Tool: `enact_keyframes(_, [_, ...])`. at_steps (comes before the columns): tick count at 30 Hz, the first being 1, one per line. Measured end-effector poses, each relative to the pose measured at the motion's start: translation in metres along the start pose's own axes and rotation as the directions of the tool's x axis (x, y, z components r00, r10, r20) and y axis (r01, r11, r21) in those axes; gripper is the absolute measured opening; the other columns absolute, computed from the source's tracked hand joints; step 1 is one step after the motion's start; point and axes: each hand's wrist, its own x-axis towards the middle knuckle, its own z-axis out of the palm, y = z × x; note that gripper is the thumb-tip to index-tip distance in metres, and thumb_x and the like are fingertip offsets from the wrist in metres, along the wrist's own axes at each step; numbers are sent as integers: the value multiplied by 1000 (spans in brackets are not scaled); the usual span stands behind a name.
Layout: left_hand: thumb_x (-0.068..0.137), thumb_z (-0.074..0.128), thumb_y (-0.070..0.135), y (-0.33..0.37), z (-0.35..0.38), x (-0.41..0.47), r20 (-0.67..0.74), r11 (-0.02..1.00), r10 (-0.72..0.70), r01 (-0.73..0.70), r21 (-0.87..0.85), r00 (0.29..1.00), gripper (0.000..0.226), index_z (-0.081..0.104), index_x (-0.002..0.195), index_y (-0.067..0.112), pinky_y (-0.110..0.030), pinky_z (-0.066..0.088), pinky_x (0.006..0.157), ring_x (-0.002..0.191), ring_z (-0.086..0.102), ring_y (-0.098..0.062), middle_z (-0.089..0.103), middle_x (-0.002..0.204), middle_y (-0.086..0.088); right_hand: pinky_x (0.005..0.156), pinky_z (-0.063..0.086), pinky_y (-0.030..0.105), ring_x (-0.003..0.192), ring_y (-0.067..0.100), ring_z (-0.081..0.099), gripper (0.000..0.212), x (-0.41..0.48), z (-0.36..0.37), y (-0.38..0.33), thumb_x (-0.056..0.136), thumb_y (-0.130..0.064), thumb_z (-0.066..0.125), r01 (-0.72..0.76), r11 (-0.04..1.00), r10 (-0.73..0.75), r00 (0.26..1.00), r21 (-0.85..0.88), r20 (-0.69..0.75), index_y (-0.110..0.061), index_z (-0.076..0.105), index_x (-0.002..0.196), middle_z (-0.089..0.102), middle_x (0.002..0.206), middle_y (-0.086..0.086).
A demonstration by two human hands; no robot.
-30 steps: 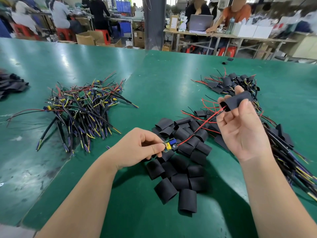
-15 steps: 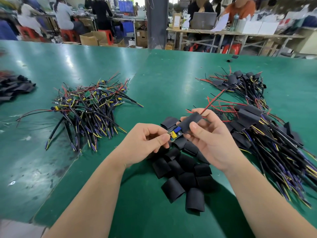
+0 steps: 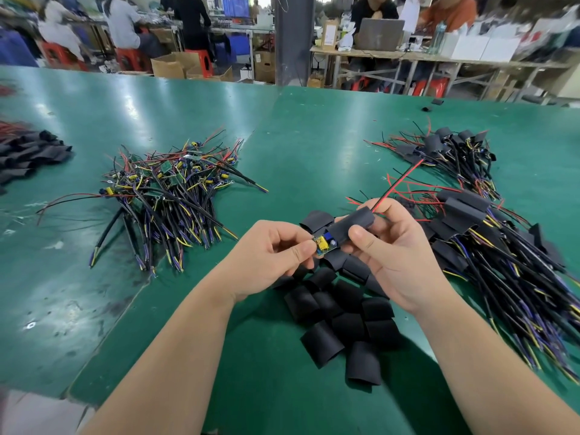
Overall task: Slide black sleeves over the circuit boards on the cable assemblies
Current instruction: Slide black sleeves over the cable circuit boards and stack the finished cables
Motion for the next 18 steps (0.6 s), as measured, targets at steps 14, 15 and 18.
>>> enact_keyframes(14, [89,64,5,-7,0,4,-80,998,-39,43,47,996,21,67,70,15,-12,35,43,42,47,-3,66,57,6,72,55,22,78,14,70,35,-5,12,2,63,-11,76,21,938,-24,1000,-346,-5,-15,61,94,75,92,3])
enact_keyframes(15, [87,66,5,-8,0,5,-115,998,-48,51,22,992,19,68,70,14,-15,36,42,42,49,-5,67,59,3,73,55,22,81,14,70,35,-5,14,3,63,-10,75,18,943,-22,1000,-332,-7,-15,61,94,75,93,2])
enact_keyframes(18, [80,72,1,-13,-1,9,-243,995,-80,65,-69,967,15,63,74,11,-19,38,38,42,54,-11,64,53,-2,74,53,19,81,10,68,37,-7,20,7,66,-2,76,-10,928,2,1000,-373,-20,-15,64,98,74,89,-3])
